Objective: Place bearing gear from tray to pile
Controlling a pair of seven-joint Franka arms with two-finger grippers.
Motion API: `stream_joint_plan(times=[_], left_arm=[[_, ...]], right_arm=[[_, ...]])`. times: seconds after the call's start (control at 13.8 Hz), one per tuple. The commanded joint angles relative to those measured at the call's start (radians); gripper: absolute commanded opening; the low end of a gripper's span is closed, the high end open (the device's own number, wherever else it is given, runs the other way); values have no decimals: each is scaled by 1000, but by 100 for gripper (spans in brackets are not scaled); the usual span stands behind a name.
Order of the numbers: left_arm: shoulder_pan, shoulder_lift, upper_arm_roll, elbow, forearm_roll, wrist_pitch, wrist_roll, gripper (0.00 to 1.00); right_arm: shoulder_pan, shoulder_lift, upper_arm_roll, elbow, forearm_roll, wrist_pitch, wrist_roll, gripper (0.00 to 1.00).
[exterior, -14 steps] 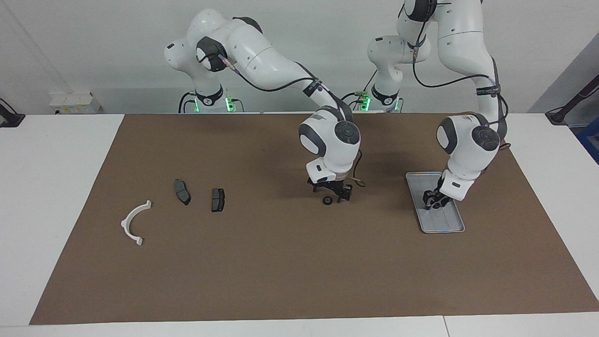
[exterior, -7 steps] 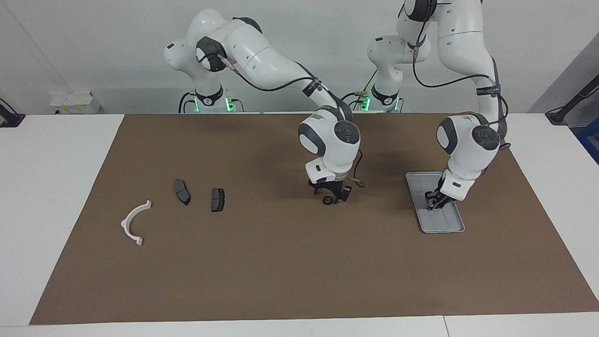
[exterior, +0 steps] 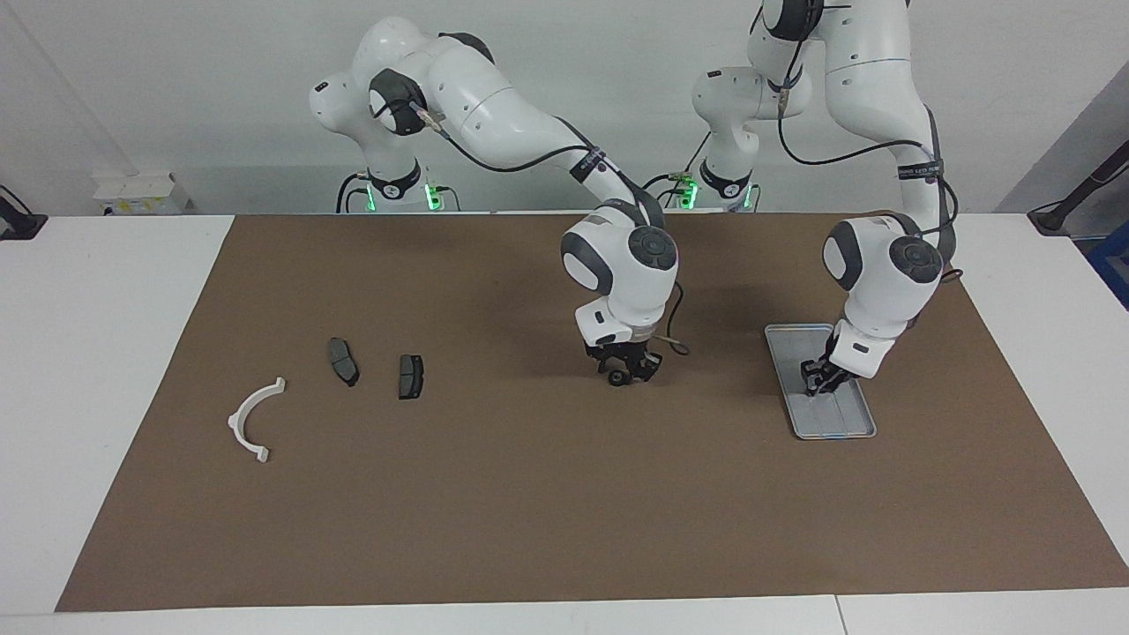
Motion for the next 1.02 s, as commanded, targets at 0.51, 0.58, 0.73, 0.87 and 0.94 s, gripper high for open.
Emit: stream_joint_plan(times=[0.51, 0.58, 0.73, 0.87, 0.94], left_arm=[[12, -14, -6, -34, -1, 17, -10, 8], [12, -14, -6, -30, -3, 11, -12, 7], [0, -8, -8, 14, -24, -29, -24, 6], [-43, -7, -11, 109, -75, -124, -115, 6], [-81, -7, -11, 164, -75, -189, -190, 6]], right_arm=[[-108, -119, 14, 16, -34, -173, -138, 0], [-144, -160, 15, 16, -31, -212, -208, 0], [-235, -249, 15, 16, 16, -293, -432, 0], [-338, -312, 15, 16, 39, -378, -662, 0], [-393, -338, 15, 16, 39, -399, -786, 0]])
